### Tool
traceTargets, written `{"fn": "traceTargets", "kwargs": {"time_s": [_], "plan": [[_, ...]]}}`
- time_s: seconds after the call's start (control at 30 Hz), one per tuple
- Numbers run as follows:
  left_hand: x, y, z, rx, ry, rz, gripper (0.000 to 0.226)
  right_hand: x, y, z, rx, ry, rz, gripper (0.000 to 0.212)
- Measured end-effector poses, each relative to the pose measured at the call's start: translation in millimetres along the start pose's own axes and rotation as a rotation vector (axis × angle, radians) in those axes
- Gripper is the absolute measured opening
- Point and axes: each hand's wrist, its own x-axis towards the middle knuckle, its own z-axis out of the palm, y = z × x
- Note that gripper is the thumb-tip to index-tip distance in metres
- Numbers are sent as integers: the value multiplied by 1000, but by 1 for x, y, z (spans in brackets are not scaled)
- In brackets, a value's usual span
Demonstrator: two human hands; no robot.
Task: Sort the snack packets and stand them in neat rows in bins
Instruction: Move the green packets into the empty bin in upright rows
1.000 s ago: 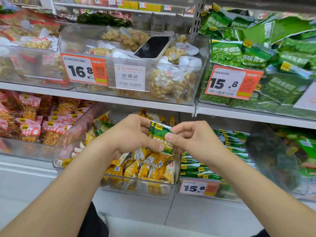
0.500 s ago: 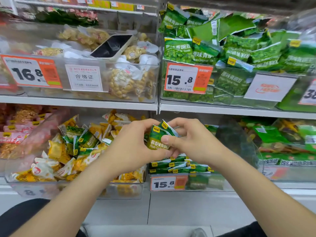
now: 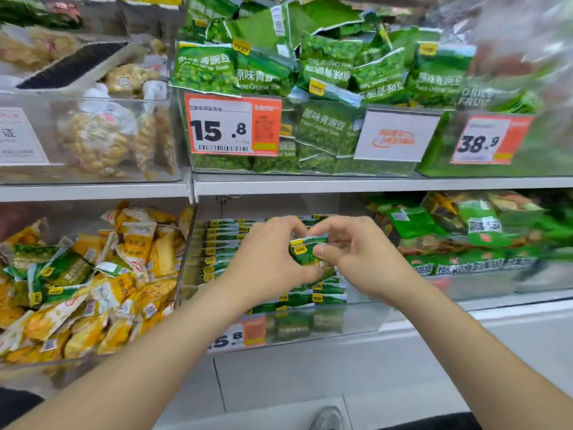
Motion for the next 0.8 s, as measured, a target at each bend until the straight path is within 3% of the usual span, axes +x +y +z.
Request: {"fn": "traceTargets", "kwargs": {"time_s": [0.2,0.37,0.53,0.7,0.8], "plan": [[48,14,36,-3,-93,15,32,6,36,-21,-95,292,5,32],[98,-4,72,-16,-19,-74,58,6,49,-36,-410,622,-302,10],[142,-5,102,-7,-73,-93,36,7,60,-31,-409,622,-363,13],[159,-13,125,423,-184,-189,33,13,62,-31,-319,622,-329,11],[162,-14,139,579,-147,-228,29,15,63,-29,-318,611,-317,11]]}}
